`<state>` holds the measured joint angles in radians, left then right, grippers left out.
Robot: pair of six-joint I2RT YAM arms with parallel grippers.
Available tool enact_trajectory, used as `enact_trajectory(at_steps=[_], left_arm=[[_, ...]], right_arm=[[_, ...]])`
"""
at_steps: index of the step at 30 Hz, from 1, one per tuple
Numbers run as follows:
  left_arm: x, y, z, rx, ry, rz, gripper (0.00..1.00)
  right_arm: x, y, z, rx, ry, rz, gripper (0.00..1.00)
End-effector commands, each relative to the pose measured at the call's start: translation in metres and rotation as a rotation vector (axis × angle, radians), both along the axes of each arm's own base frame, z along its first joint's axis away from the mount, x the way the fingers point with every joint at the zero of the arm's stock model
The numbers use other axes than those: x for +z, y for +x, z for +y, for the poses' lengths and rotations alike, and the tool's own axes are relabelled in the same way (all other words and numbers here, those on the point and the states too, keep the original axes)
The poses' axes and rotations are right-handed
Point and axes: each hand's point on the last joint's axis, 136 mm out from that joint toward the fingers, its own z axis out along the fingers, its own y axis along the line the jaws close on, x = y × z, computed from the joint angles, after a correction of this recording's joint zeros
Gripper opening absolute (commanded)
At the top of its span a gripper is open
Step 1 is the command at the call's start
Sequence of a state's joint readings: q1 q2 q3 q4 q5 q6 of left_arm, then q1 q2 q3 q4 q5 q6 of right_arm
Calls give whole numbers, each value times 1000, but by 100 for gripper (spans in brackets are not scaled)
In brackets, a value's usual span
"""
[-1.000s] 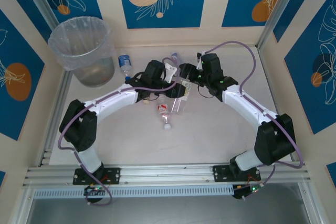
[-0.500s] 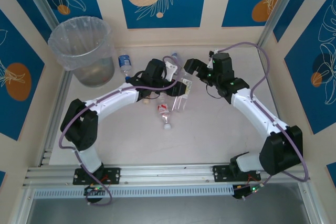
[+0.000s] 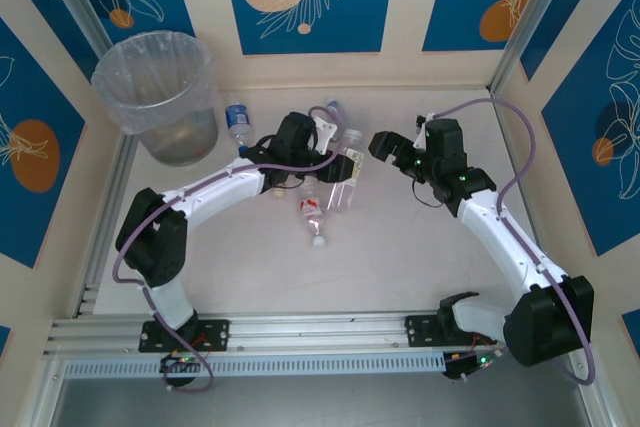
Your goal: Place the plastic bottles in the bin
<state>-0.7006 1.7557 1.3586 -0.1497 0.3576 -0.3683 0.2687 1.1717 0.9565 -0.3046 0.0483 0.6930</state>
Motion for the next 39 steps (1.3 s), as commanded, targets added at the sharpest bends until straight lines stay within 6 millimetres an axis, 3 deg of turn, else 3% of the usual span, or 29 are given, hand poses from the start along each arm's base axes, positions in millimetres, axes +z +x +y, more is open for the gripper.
enact_trajectory(at_steps=[1, 7, 13, 24, 33, 39], left_arm=[[18, 11, 6, 44, -24, -33, 50], [26, 20, 21, 88, -14, -56, 50], [35, 33, 41, 140, 5, -94, 50], [60, 74, 107, 314, 26, -150, 50], [105, 108, 180, 502, 55, -199, 51], [140, 123, 208, 562, 63, -300, 52]], right_arm=[[-12, -11, -5, 5, -31, 23, 99], [-21, -12, -8, -15, -34, 42, 99], [-15, -8, -7, -26, -14, 10, 100], [-2, -7, 12, 65, 39, -41, 100], [1, -2, 15, 66, 42, -46, 100], [-2, -1, 15, 60, 43, -34, 100]])
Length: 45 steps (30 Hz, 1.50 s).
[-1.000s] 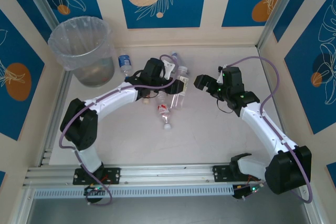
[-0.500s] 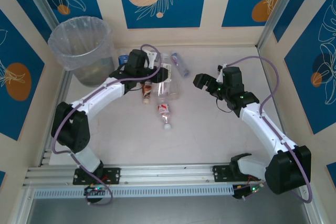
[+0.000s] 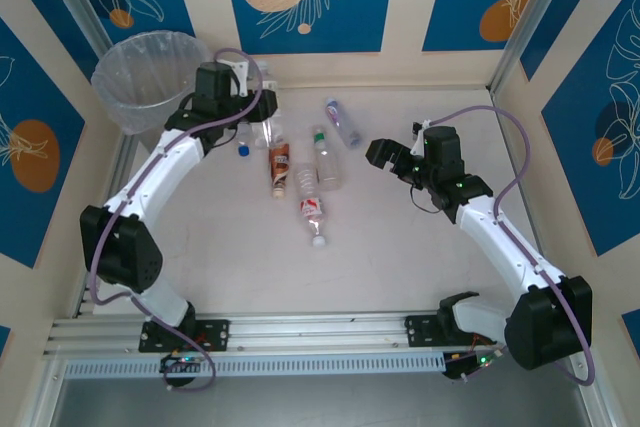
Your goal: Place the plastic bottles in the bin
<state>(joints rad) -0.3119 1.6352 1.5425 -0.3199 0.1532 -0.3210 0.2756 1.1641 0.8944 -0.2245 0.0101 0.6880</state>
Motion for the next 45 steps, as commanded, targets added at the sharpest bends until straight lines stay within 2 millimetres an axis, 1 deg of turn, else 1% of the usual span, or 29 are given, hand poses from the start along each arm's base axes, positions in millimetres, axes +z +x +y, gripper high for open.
enact_trajectory(at_steps=[1, 5, 8, 15, 18, 20, 27, 32, 40, 45], left_arm=[[43, 4, 20, 36, 32, -105, 52], [68, 13, 40, 75, 85, -178, 52], [86, 21, 62, 136, 135, -220, 52], [146, 25, 105, 217, 158, -350, 53], [163, 28, 122, 253, 172, -393, 53], [169, 30, 134, 281, 177, -405, 53], [176, 40, 176, 396, 162, -420, 53], [174, 51, 201, 463, 167, -423, 53], [173, 62, 232, 530, 201, -424, 54], [162, 68, 251, 583, 222, -398, 54]], right_arm=[[7, 2, 7, 22, 19, -12, 100], [5, 1, 6, 16, 12, -5, 100], [3, 0, 5, 12, 6, 3, 100], [0, 0, 2, -7, -2, 8, 100], [-1, 0, 3, -6, 3, 9, 100], [-2, 0, 3, -6, 5, 13, 100], [-2, 0, 2, -9, 1, 16, 100], [-3, -1, 3, -7, 1, 20, 99], [-4, -3, 1, -13, -5, 26, 100], [-3, -1, 1, -16, -1, 25, 100]])
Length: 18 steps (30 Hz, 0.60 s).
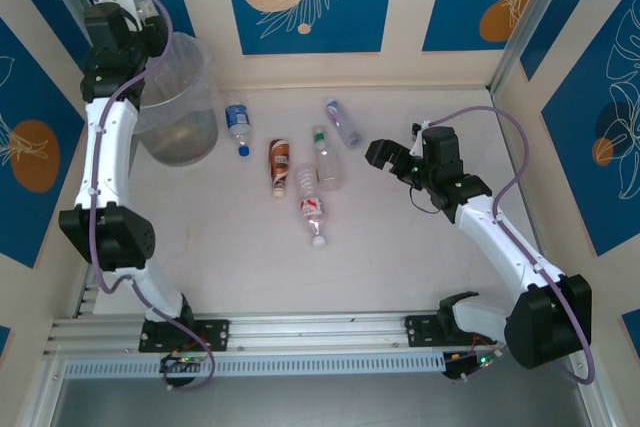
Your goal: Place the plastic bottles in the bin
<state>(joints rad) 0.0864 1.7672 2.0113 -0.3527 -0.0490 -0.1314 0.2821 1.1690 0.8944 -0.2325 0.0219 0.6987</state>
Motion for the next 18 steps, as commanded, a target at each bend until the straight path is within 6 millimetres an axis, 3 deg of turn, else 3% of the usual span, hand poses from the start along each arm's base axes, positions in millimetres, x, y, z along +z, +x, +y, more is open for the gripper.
enact_trajectory(at_steps=[1, 8, 18], left_arm=[[14, 3, 22, 71, 17, -46, 54], [-9, 14, 53, 199, 63, -2, 54], [-57, 35, 62, 232, 71, 97, 54]], right_arm=[[1, -1, 1, -6, 2, 10, 99], [-2, -2, 1, -8, -2, 20, 99], [-4, -3, 0, -12, -8, 26, 99]])
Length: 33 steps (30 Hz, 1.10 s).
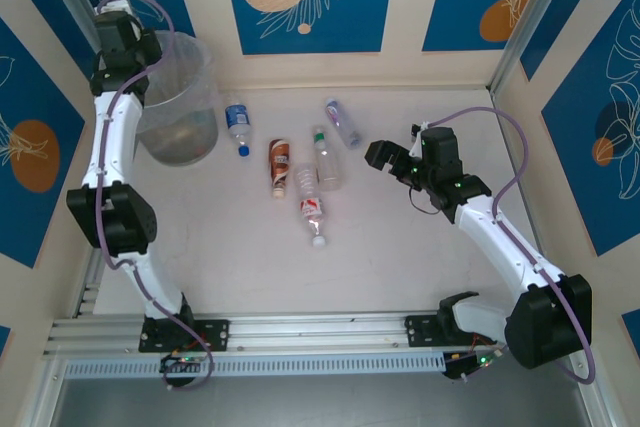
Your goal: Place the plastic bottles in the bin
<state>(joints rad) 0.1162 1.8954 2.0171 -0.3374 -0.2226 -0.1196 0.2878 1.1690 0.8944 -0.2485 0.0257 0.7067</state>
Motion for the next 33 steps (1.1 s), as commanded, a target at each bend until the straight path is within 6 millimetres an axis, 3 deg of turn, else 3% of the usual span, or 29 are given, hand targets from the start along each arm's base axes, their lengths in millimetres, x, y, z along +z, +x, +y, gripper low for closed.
enact_trajectory(at_steps=[1, 13, 19, 24, 33], left_arm=[[0, 5, 12, 32, 26, -3, 54], [-68, 8, 11, 26, -6, 154, 56], [-98, 9, 9, 12, -26, 221, 63], [-101, 12, 6, 2, -54, 236, 74], [-82, 16, 2, -6, -100, 203, 87]], right_arm=[[0, 0, -1, -11, -7, 7, 99], [-3, 4, 5, 11, -6, 32, 99], [-5, 6, 9, 23, 0, 39, 100], [-6, 4, 9, 26, -5, 46, 100], [-9, 2, 8, 24, -14, 54, 99]])
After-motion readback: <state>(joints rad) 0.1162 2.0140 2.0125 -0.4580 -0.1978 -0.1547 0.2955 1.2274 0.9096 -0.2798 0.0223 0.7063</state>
